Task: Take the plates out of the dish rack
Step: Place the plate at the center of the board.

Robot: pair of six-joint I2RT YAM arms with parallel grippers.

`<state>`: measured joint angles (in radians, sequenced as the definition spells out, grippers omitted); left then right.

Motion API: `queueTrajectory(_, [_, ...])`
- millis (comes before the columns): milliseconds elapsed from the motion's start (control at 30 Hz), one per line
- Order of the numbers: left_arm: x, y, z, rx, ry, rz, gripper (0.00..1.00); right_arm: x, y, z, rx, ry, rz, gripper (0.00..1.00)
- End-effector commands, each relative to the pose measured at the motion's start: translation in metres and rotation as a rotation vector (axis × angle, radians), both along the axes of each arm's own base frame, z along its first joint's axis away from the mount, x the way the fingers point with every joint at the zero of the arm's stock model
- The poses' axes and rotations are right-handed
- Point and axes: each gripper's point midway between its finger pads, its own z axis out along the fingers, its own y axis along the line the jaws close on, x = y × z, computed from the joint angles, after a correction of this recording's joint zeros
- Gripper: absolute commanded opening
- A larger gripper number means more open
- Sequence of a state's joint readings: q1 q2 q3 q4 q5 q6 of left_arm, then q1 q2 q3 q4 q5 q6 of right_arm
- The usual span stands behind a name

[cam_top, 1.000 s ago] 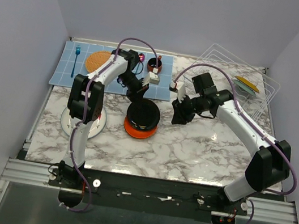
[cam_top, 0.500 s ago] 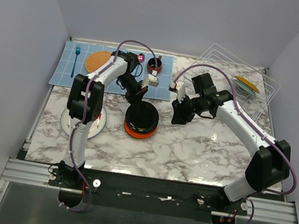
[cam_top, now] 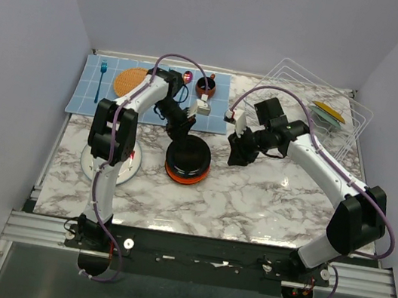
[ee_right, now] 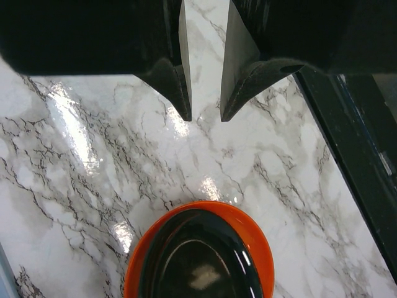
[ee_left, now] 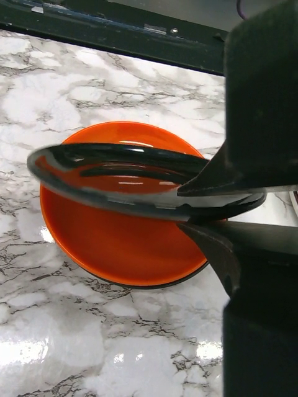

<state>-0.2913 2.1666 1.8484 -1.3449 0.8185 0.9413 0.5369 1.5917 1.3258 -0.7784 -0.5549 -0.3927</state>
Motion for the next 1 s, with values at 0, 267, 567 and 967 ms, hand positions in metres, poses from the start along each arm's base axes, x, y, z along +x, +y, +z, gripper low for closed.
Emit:
queueTrajectory(0, [-0.02,0.012,0.014,0.05,0.059,0.014,0.36,0.0,-0.001,-0.002,-0.013,-0.017,-0.006,0.33])
queueTrajectory(267, [-0.012,0.015,0.006,0.084,0.026,0.033,0.43,-0.001,0.0,-0.002,-0.013,-0.014,-0.001,0.33])
queueTrajectory(567, [0.001,0.021,-0.007,0.145,-0.05,0.074,0.43,-0.002,0.001,-0.004,-0.01,-0.005,0.003,0.33])
queueTrajectory(967, [0.019,0.026,-0.021,0.231,-0.153,0.143,0.42,-0.004,0.001,-0.01,-0.016,0.007,0.006,0.33])
